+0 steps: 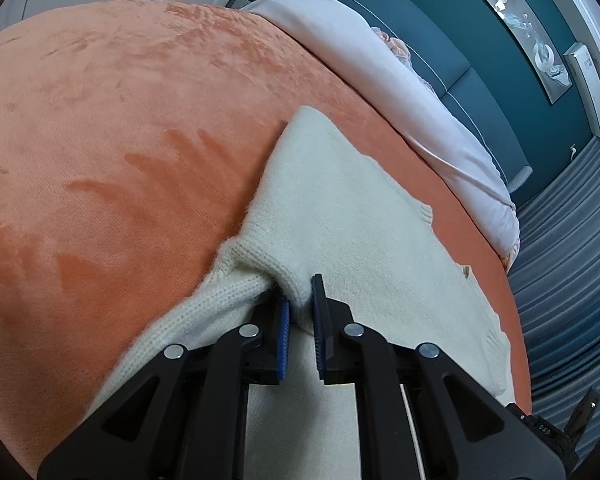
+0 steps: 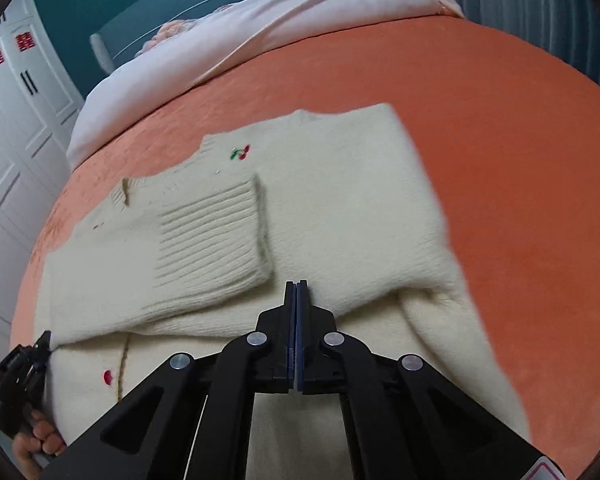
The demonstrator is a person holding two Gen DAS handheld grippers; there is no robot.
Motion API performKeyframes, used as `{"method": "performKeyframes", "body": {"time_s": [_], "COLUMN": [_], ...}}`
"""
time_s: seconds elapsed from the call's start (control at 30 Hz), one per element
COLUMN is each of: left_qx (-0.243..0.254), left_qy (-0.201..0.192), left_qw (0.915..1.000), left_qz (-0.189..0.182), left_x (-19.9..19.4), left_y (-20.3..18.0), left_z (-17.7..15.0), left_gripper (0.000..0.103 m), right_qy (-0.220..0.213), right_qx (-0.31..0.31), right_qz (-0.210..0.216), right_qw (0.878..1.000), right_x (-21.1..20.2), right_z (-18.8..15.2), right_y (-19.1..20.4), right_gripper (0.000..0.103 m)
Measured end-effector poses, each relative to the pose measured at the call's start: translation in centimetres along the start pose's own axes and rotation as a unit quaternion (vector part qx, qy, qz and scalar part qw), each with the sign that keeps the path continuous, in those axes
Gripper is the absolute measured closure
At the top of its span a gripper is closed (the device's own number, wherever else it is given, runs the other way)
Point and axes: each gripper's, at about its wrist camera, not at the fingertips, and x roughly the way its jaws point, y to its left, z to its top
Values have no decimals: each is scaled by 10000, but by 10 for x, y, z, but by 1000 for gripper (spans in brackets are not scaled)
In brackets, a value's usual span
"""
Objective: Fold small clothes
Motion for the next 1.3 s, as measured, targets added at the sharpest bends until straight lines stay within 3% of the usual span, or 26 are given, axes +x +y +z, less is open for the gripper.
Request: {"method": "performKeyframes", "body": {"time_s": [0.1,0.13,0.17,0.2,0.3,0.33,0.4,0.5,0.6,0.7,0.8,0.87,0.93,0.97,1.0,1.17,1.3], "left_qx": [-43,-37,-59,-111,-323,-375,-507,-570,-321,-447,-575,-651,-688,-693,-699,-438,-319], "left_qy": [182,233,267,273,343,401,479,709,780,834,913,1036,1310,1393,1408,1261,1311], "left_qw": [9998,9997,9996,9995,9988,9980,9960,9948,9952,9941,9915,9905,9873,9860,9858,9900,9901], "left_qz": [54,72,85,135,155,312,560,450,493,536,725,627,571,595,588,453,391], "left_x": [-27,-40,-56,-74,-129,-147,-177,-203,-216,-214,-207,-206,-202,-203,-207,-241,-266], "left_y": [5,7,12,18,39,46,58,69,62,57,52,50,49,48,48,39,36], "left_z": [-3,-7,-12,-18,-40,-49,-68,-96,-120,-132,-126,-122,-119,-118,-118,-121,-130], "left_gripper": [87,80,74,59,41,29,18,17,12,10,11,35,83,92,93,94,94], "right_qy": [-106,-124,-127,-103,35,135,341,659,916,875,873,852,859,869,833,321,189], "right_qx": [61,75,73,68,207,275,475,724,918,996,1003,1067,1214,1236,1197,775,482], "right_qz": [103,136,114,56,-89,-87,-83,140,410,652,859,923,1030,1066,1047,998,1045], "right_qw": [9999,9998,9998,9999,9997,9995,9983,9951,9907,9890,9874,9863,9835,9828,9838,9915,9932], "right_x": [-43,-58,-73,-88,-128,-141,-162,-185,-188,-188,-178,-172,-167,-167,-169,-207,-234], "right_z": [-11,-19,-30,-43,-90,-107,-138,-182,-210,-221,-215,-207,-198,-194,-189,-176,-182], "right_y": [-16,-25,-35,-47,-84,-97,-116,-133,-134,-125,-111,-104,-100,-98,-95,-91,-93], "right_gripper": [91,88,77,64,52,52,46,43,40,34,34,36,56,79,93,96,97]}}
